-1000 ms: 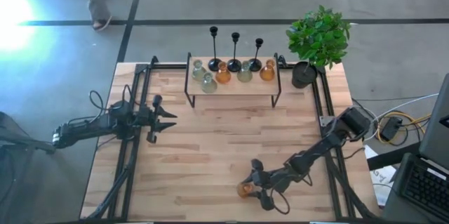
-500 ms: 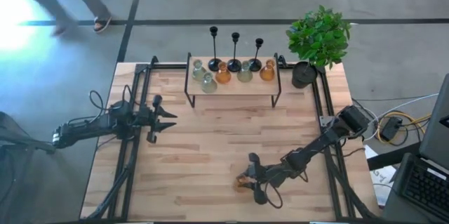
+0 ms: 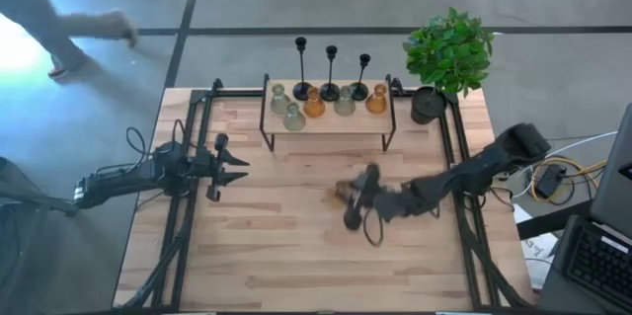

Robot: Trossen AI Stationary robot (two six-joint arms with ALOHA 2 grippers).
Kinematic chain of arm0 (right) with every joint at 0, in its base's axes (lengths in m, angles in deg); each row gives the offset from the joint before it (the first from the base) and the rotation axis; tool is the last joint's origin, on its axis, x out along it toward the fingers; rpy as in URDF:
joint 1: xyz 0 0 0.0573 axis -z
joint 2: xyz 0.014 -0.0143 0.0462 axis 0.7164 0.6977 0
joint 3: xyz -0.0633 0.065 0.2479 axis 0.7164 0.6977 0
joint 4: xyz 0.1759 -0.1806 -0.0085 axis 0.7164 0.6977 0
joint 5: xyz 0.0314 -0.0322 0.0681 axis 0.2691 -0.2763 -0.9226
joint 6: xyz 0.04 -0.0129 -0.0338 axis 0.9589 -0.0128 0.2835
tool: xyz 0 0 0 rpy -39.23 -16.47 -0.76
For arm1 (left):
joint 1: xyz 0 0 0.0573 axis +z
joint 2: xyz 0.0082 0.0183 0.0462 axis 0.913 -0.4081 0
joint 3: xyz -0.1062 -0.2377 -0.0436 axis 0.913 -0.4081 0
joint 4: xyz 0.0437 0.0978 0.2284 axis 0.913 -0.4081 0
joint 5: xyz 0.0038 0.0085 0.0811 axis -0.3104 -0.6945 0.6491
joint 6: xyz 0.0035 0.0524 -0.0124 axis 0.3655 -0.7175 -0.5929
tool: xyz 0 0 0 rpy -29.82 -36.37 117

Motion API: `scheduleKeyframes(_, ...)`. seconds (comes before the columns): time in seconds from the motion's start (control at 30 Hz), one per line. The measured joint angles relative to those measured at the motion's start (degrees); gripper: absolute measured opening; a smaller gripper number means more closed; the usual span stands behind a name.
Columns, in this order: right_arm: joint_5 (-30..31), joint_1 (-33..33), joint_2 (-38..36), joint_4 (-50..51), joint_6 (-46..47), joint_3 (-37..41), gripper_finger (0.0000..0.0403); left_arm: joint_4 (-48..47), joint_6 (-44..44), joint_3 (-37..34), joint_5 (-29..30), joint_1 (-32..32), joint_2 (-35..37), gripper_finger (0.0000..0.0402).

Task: Pick & Place candle stick holders
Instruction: Put the yellow candle holder on the shelf

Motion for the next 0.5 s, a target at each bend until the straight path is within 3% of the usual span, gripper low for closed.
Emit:
scheduleKeyframes(0.13,5.4,5.3,-4.9,5.4,-0.1,0.1,0.0122,0.0,0.0,0.0,0.0,0.0,0.0,0.0126)
scheduleKeyframes(0.5,5.5,18.2,-10.7,7.9,-0.7,0.3,0.0122,0.0,0.0,0.0,0.0,0.0,-0.1,0.0126)
